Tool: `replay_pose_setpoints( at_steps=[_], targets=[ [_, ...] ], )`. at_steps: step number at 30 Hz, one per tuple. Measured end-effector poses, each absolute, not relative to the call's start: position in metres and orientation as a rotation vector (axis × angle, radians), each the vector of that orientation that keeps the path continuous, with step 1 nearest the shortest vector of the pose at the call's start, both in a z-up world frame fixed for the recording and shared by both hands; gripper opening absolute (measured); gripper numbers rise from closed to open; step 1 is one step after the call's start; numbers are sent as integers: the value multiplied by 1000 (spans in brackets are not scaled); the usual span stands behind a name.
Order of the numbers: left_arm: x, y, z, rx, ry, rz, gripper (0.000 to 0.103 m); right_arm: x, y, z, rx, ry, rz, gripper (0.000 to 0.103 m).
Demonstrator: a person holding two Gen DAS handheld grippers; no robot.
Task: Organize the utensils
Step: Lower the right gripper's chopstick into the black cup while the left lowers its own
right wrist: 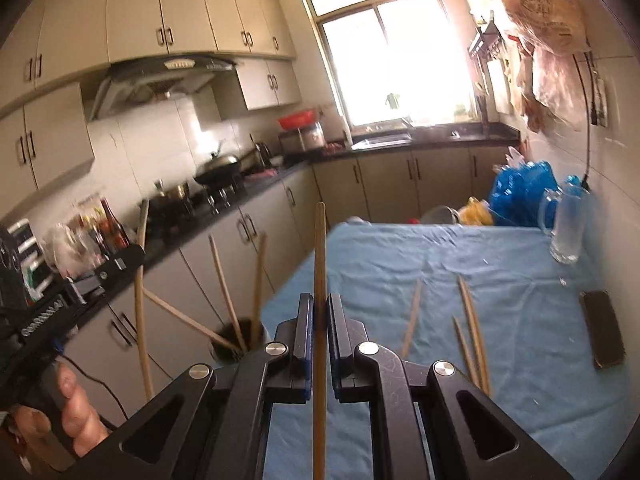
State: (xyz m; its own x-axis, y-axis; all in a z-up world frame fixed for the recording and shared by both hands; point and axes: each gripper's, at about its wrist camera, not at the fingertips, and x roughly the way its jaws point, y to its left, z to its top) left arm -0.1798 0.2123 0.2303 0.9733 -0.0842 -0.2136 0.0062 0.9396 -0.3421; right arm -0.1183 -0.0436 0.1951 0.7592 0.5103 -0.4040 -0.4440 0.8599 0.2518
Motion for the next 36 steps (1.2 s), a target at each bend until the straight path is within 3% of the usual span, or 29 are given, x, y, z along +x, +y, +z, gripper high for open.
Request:
replay_pose_setpoints(
  at_steps=[14, 22, 36],
  targets=[
    [-111, 254, 220, -372, 123, 178, 6, -37, 39, 227, 301, 370, 665, 7],
    [-90, 257, 207, -311, 75, 246, 6, 6, 73, 202, 348, 360, 672, 7],
    [-79, 256, 181, -310, 167, 258, 7, 6, 79, 154, 244, 419, 626, 8]
  ],
)
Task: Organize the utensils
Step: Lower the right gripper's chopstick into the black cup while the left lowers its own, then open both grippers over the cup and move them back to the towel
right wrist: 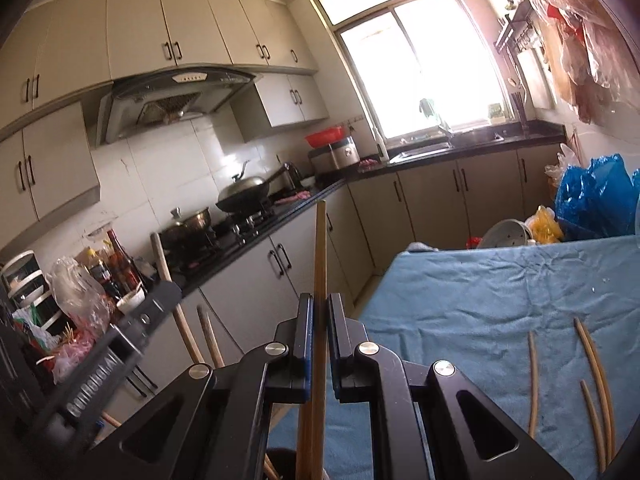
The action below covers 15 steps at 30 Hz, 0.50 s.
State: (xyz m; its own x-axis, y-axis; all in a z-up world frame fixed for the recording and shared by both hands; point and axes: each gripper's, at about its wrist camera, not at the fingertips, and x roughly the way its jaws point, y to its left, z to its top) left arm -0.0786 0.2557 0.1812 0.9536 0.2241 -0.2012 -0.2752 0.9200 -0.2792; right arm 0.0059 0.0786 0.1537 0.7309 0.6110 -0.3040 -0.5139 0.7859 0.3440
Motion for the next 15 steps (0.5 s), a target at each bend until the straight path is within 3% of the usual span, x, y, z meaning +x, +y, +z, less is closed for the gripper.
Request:
replay_pose_setpoints(
  at_steps=[5, 7, 9, 15],
  targets=[
    [-88, 253, 186, -296, 180, 278, 7, 4, 77, 151, 237, 437, 628, 9],
    [-93, 251, 190, -285, 183, 294, 11, 0, 74, 154, 228, 433, 621, 17],
    [-100, 249, 195, -271, 179, 318, 33, -5, 71, 157, 229, 424, 617, 38],
    [-132, 235, 208, -194, 147, 396, 51, -19, 55, 166, 229, 411, 590, 41]
  ],
)
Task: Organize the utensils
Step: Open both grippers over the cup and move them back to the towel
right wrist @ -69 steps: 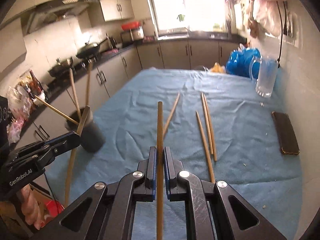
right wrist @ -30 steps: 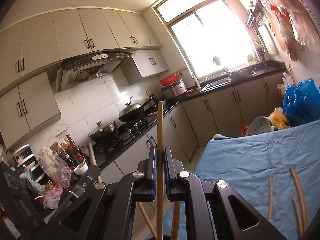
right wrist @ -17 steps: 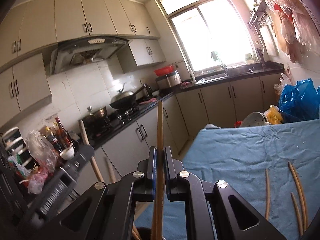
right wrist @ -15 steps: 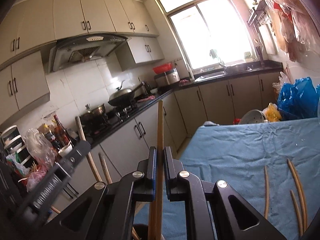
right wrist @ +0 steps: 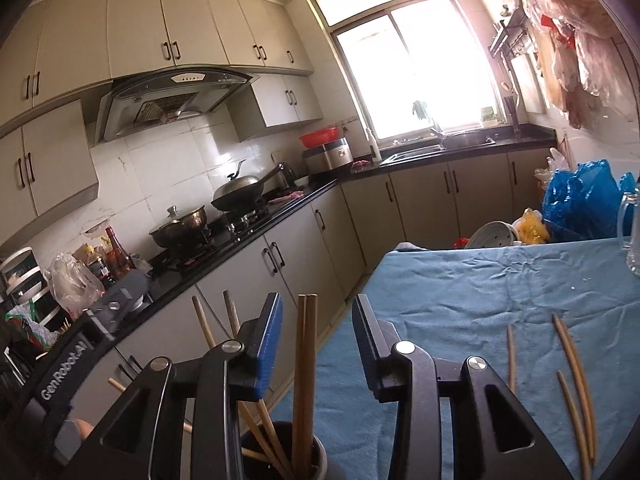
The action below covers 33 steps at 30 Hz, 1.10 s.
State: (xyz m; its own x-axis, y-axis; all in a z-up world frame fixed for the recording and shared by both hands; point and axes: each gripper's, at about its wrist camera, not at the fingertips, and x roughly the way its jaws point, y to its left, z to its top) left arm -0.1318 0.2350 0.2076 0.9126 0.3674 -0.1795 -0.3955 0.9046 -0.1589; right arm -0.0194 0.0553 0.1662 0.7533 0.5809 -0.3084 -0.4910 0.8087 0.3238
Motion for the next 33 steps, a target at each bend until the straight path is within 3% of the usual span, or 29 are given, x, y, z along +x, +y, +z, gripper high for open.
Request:
replay_pose_setpoints(
  at_steps=[6, 15, 24, 33],
  targets=[
    [-172, 211, 220, -165, 101, 378, 64, -40, 19, 164, 242, 415, 530, 50],
    [-190, 141, 211, -75, 147, 205, 74, -69, -74, 127, 293, 488, 351, 55],
    [-136, 64, 150, 1, 473, -41, 77, -78, -171, 56, 278, 707, 167, 58],
    [-37, 41, 62, 21, 809, -58, 74, -76, -183, 15, 215, 856, 183, 58]
  ],
)
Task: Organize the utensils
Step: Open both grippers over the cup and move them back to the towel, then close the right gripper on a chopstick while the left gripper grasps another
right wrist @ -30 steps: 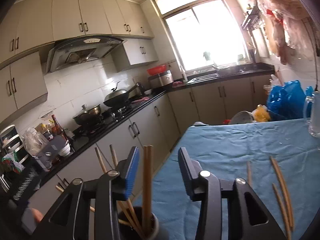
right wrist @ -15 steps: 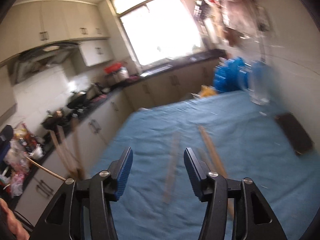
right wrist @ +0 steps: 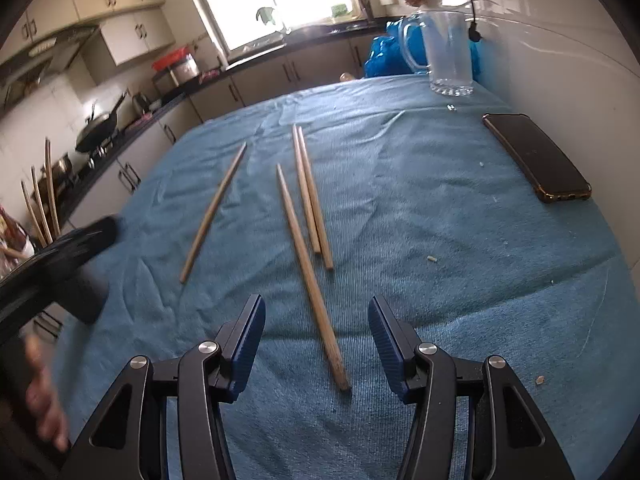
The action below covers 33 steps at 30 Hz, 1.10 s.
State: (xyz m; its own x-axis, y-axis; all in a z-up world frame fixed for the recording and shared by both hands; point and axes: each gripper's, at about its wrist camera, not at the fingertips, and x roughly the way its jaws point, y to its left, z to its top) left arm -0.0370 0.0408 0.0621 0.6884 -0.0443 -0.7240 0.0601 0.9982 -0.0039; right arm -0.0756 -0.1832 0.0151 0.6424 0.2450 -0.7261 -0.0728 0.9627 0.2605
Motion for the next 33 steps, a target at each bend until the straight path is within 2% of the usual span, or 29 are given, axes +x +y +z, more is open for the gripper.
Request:
replay_pose_setpoints(
  at_steps=[2, 4, 8, 10, 11, 12, 13, 14, 15, 16, 33],
  targets=[
    [-22, 41, 48, 20, 858, -49, 72, -77, -180, 12, 191, 870, 178, 58],
    [-9, 40, 37, 26, 899, -48, 65, -75, -179, 8, 172, 893, 173, 58],
    [13, 33, 17, 45, 977, -60, 43, -72, -174, 5, 134, 914, 160, 57],
    [15, 31, 16, 58, 963, -58, 40, -71, -172, 5, 105, 923, 151, 55],
    [15, 29, 16, 62, 963, -64, 32, -70, -172, 4, 92, 926, 144, 49],
    [16, 29, 16, 60, 959, -72, 18, -69, -170, 4, 78, 926, 134, 41],
    [16, 28, 16, 60, 960, -74, 9, -68, -168, 4, 63, 926, 123, 35],
    [15, 27, 15, 60, 966, -74, 6, -68, -166, 4, 45, 926, 113, 24],
    [13, 29, 16, 52, 972, -84, 6, -67, -165, 5, 35, 927, 110, 13],
    [11, 30, 16, 39, 977, -97, 6, -68, -165, 5, 29, 932, 111, 12],
    [-74, 69, 19, -88, 1037, -203, 6, -116, -161, 12, 19, 1021, 52, 10]
  ],
)
